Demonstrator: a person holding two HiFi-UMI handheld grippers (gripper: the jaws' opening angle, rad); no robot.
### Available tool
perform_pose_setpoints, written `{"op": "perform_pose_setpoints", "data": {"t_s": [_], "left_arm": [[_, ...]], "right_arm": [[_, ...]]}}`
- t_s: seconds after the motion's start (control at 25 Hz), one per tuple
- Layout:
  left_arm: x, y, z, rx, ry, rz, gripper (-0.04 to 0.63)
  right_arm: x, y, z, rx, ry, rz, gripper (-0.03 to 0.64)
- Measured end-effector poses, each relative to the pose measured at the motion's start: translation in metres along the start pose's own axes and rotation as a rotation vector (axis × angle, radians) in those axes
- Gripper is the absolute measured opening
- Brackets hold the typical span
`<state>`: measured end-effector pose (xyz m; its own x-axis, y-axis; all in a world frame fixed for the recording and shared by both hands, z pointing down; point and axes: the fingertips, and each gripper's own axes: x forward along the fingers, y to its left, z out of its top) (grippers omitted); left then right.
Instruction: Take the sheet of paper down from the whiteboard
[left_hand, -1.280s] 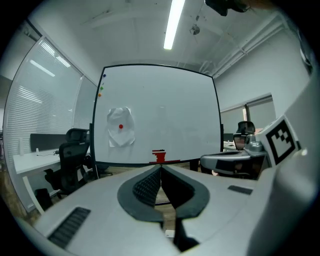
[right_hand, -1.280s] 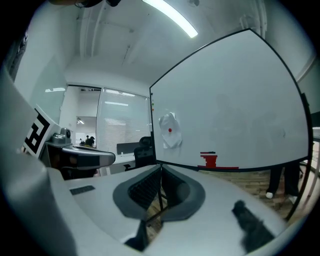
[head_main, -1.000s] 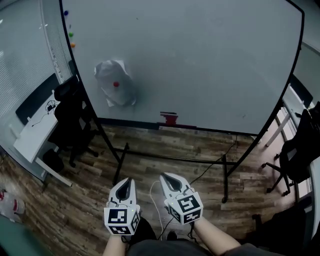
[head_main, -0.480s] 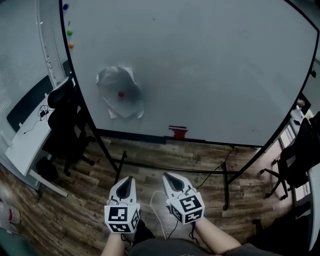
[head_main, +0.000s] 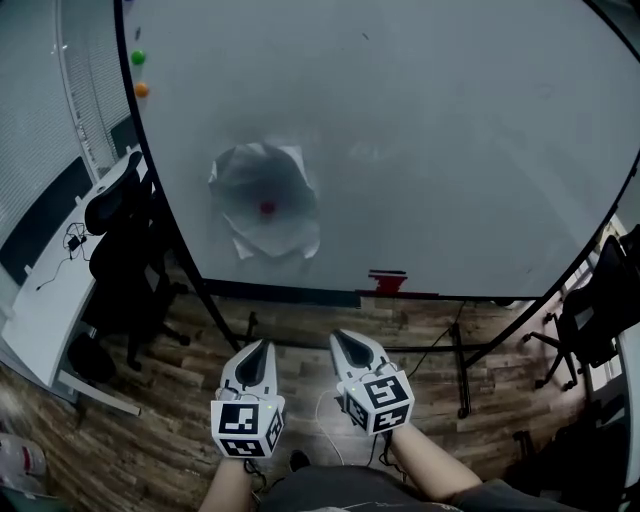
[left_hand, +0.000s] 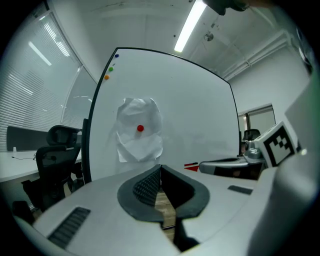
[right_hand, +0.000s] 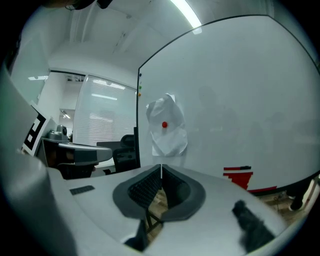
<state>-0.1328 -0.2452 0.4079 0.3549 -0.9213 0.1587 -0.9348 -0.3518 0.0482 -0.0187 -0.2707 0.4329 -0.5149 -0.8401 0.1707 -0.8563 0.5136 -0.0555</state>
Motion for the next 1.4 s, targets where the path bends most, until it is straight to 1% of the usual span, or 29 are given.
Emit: {"op": "perform_pose_setpoints", "data": {"t_s": [0.2, 0.32, 0.48, 0.64, 0.88, 1.12, 1.28, 1.4], "left_arm": [[0.017, 0.033, 0.0, 0.0, 0.002, -0.048, 0.015], [0.028, 0.047, 0.002, 0.003, 0.002, -0.062, 0.014], [0.041, 0.049, 0.006, -0.006, -0.001, -0.083, 0.015], [0.057, 0.051, 0.01, 0.001, 0.001, -0.09, 0.015], [0.078, 0.058, 0.019, 0.006, -0.004, -0.066, 0.014], [0.102, 0.063, 0.027, 0.014, -0.008, -0.046, 0.015], [0.116, 0.067, 0.03, 0.012, -0.011, -0.033, 0.015], [0.124, 0.07, 0.035, 0.014, -0.02, -0.023, 0.015]], "right_arm": [[0.031, 0.008, -0.002, 0.004, 0.018, -0.062, 0.023], [0.041, 0.009, 0.0, 0.0, 0.024, -0.082, 0.024], [0.053, -0.002, 0.003, -0.002, 0.034, -0.107, 0.024], [0.07, -0.019, 0.006, 0.015, 0.031, -0.123, 0.025], [0.097, -0.04, 0.009, 0.036, 0.031, -0.117, 0.024], [0.121, -0.053, 0.016, 0.049, 0.03, -0.098, 0.025], [0.135, -0.056, 0.021, 0.066, 0.022, -0.066, 0.025], [0.144, -0.063, 0.023, 0.08, 0.022, -0.063, 0.028]]}}
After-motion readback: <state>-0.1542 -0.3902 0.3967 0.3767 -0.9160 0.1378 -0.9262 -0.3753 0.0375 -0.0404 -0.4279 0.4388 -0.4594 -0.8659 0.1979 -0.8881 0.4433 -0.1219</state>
